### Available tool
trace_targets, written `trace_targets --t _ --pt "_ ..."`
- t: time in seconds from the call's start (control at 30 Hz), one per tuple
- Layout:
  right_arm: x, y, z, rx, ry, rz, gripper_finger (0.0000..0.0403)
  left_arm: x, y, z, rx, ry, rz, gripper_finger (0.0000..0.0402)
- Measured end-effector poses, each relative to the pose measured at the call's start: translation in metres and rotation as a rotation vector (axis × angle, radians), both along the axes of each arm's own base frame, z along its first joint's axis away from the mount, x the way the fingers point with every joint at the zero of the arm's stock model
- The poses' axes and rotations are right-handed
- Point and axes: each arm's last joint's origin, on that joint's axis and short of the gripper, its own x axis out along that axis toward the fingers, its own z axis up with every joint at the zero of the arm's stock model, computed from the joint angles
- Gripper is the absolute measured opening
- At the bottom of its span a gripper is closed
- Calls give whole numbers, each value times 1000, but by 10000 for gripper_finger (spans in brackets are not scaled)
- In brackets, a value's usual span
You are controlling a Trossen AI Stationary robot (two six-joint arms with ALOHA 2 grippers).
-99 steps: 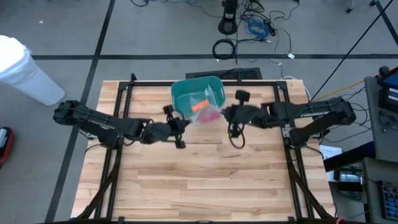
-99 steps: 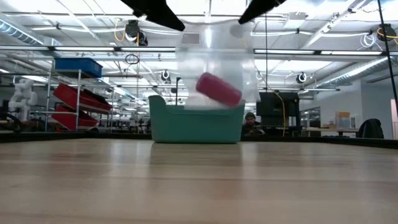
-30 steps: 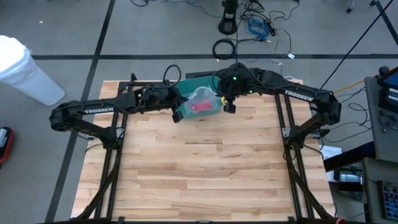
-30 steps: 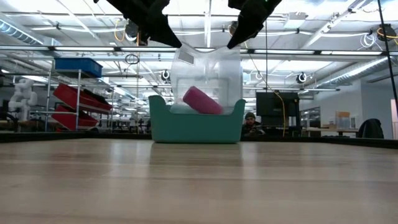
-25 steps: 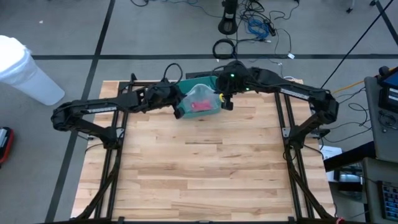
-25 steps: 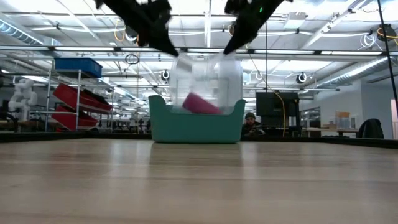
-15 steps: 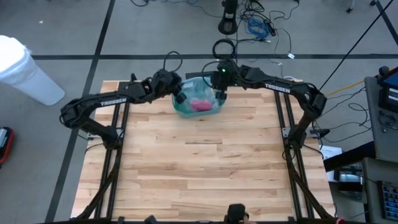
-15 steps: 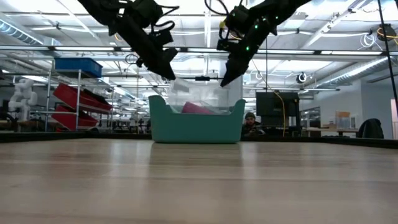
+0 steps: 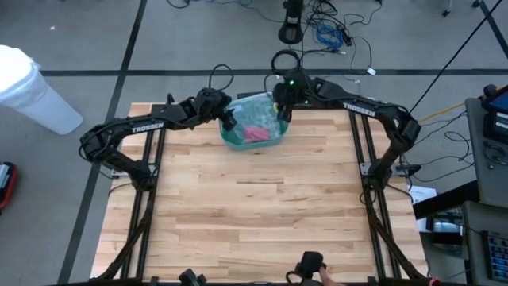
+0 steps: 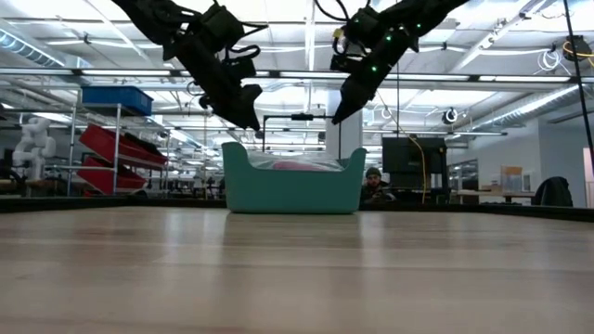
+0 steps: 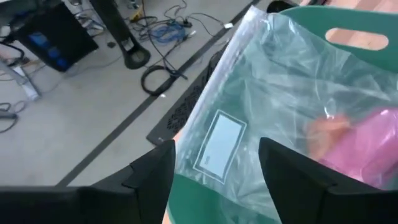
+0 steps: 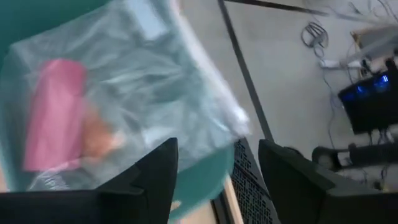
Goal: Roll bandage
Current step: Move the green bin to the center of the table
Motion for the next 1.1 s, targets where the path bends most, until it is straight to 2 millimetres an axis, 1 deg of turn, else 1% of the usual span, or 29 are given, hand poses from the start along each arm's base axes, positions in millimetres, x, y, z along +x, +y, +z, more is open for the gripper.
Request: trace_targets --t 0.13,0.27,0.33,0.43,0.5,0.6,0.7,0.83,0.97,1.1 --pt "-14 -11 8 47 -65 -108 207 -4 0 1 17 35 41 234" --pt "-27 -23 0 175 -87 -254 202 -9 1 1 15 64 75 233" --pt "-34 -30 -4 275 -117 -280 199 -13 2 -3 -34 89 51 232" --pt "-41 -38 -6 424 -201 -278 195 -20 6 -7 -144 71 31 232" --pt "-42 -40 -5 480 -234 -285 192 -24 7 -10 -208 72 42 232" --pt "-43 -38 -7 514 -232 -321 188 -33 10 -14 -281 87 94 232" --pt "-42 -37 -13 555 -213 -356 185 -39 11 -17 -331 105 132 232" --pt "-35 -38 -28 587 -165 -405 185 -42 12 -18 -387 85 149 232" --pt "-22 -39 -48 616 -133 -396 183 -43 11 -19 -423 70 131 232" --pt "-13 -39 -59 632 -122 -390 164 -41 10 -19 -432 65 118 232"
